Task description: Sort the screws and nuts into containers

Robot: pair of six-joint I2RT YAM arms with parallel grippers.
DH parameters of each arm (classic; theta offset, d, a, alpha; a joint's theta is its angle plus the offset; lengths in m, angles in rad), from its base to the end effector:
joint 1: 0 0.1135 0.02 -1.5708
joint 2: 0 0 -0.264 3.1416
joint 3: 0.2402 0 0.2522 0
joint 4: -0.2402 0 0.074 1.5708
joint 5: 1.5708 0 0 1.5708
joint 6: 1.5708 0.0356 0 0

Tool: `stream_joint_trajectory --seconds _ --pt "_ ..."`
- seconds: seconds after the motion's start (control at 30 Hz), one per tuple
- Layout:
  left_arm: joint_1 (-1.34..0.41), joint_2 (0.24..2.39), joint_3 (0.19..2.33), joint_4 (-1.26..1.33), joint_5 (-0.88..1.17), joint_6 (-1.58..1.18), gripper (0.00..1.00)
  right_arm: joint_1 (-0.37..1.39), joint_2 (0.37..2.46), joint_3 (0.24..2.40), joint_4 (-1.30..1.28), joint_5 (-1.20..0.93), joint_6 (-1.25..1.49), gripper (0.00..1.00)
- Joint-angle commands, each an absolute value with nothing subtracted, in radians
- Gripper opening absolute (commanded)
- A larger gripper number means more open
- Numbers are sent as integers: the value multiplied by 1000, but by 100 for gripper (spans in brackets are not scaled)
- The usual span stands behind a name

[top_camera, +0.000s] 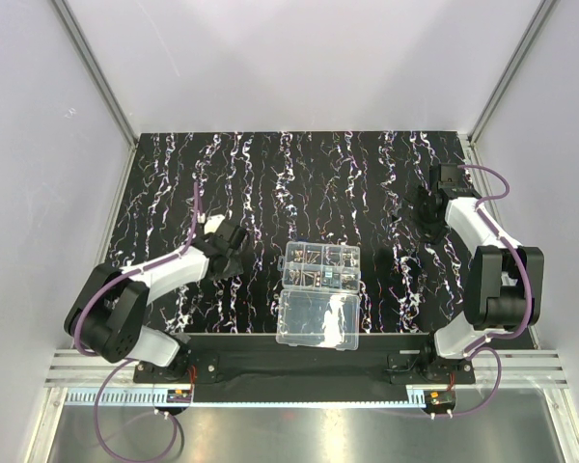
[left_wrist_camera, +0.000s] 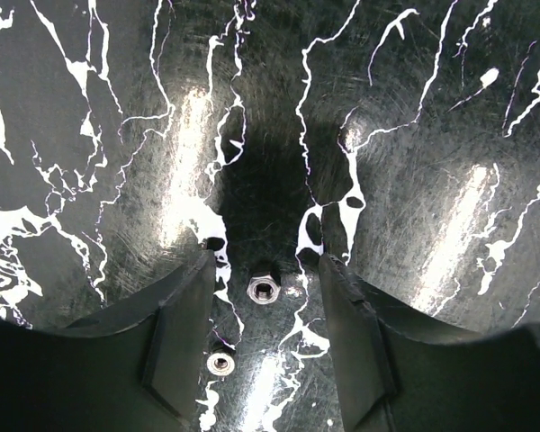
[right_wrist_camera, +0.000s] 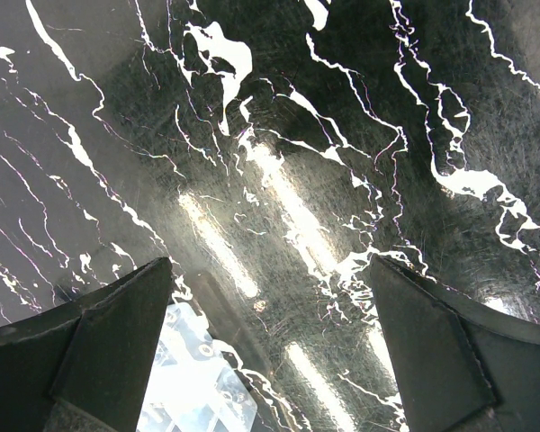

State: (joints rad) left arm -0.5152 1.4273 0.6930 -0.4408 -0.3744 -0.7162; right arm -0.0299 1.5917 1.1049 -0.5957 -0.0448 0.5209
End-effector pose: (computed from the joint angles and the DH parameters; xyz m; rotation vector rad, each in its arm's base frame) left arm 0.2201 -0.1097 0.1563 -0.3598 2.5823 0.1012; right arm 0.3214 -0.0080 0.2191 0.7118 2.5736 0.2197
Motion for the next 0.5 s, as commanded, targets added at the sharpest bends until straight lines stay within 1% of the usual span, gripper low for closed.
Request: stream_joint_trajectory --seconds 0.0,0.13,0.47 --pt "-517 1430 683 -411 -382 -735 53 -32 1563 1117 -595 -44 531 100" --pt "-515 1434 676 -425 -359 -744 48 -32 1562 1118 -598 -41 534 100" --pt "-520 1384 661 -479 -327 -755 47 -32 1557 1112 -598 -43 537 100"
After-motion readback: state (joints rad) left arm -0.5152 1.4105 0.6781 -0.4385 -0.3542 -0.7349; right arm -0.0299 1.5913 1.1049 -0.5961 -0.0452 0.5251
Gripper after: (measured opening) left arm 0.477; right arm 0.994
